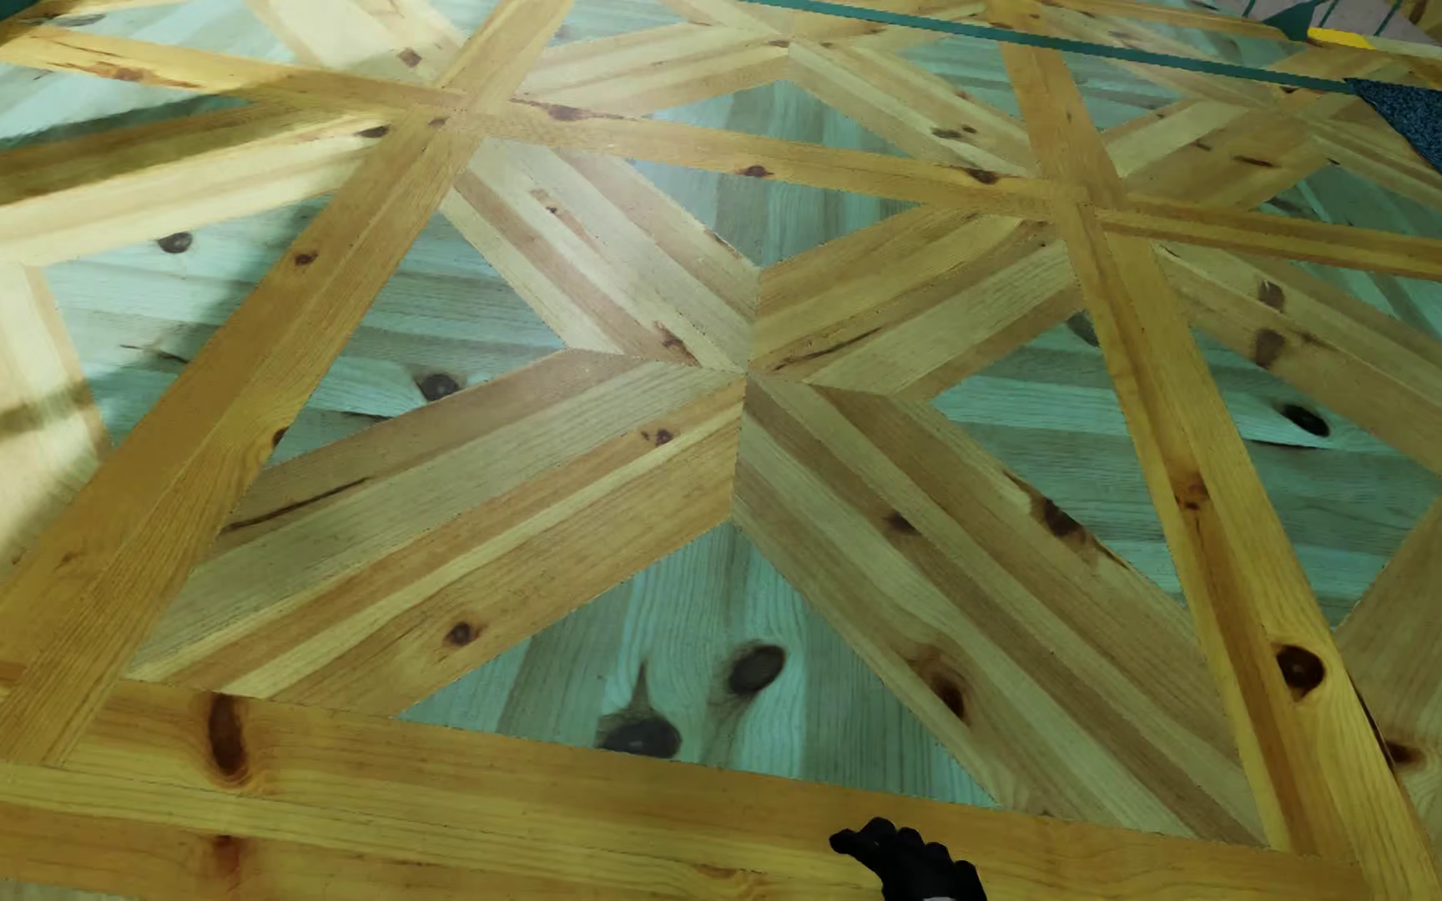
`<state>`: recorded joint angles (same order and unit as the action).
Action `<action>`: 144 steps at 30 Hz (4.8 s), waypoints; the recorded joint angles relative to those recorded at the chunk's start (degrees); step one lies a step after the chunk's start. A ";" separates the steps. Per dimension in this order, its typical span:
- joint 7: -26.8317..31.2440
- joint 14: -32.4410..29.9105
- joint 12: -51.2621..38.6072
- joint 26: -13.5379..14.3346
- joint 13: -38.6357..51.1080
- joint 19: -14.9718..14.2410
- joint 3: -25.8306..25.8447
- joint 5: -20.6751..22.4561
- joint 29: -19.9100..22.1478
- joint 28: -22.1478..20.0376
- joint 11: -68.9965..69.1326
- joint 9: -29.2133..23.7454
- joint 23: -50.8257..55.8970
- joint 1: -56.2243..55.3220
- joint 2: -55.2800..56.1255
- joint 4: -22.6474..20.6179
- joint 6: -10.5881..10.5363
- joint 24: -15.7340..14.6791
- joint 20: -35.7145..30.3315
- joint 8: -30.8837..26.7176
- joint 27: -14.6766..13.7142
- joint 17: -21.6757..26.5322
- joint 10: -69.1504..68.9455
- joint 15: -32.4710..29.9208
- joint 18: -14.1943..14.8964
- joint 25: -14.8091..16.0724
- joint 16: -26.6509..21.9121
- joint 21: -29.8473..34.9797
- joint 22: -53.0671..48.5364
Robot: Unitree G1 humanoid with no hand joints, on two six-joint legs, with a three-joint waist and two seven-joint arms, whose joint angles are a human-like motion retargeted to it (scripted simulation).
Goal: Move towards bed
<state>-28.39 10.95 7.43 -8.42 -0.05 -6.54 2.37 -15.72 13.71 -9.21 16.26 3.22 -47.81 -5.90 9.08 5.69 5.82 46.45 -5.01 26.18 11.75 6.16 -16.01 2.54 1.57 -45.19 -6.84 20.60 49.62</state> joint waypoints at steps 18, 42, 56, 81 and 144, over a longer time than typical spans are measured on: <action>-19.95 -1.43 -5.26 0.68 -4.10 4.52 2.74 14.19 0.64 1.79 -1.95 1.36 -4.27 11.15 0.60 10.65 -5.36 0.28 -5.60 -17.76 0.39 -1.78 1.15 1.60 7.93 -0.87 0.38 -7.56 -0.58; 50.46 7.32 0.35 3.78 2.69 1.41 -0.98 28.83 -1.40 -9.07 12.59 -2.38 -2.58 0.25 14.89 -10.36 -7.99 -3.08 -0.54 -47.52 -3.70 -0.37 -23.34 0.04 7.92 -2.16 0.99 -6.20 -4.65; 13.64 7.94 -2.66 5.93 -7.93 -6.92 0.50 15.96 0.61 -5.91 20.83 -7.70 1.79 -2.49 25.10 -6.78 1.05 0.28 -4.75 -34.87 1.72 3.77 -10.26 -2.37 -1.25 1.36 -2.01 -2.40 -3.80; 17.31 -10.18 6.11 0.15 -4.40 7.80 -0.47 25.77 2.00 0.84 11.73 -8.16 -2.79 -7.71 10.78 25.63 -10.84 -3.55 -4.46 -19.97 -3.27 -1.63 -45.73 8.04 5.25 -3.30 -6.09 -1.99 -15.13; 25.77 -16.93 6.00 -3.24 8.00 11.43 -5.24 26.86 2.48 2.95 3.79 -2.83 5.68 -27.28 -20.75 -2.99 -6.47 -2.36 -2.05 -28.17 -8.79 -0.19 -7.02 5.66 0.55 -0.12 0.32 2.55 -3.14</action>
<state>-2.63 -5.98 13.44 -11.65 7.95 4.89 -2.86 11.14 16.19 -6.26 20.05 0.39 -42.13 -33.18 -11.67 2.70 -0.65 44.08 -7.07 -1.99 2.96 5.97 -23.03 8.20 2.12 -45.31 -6.52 23.15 46.48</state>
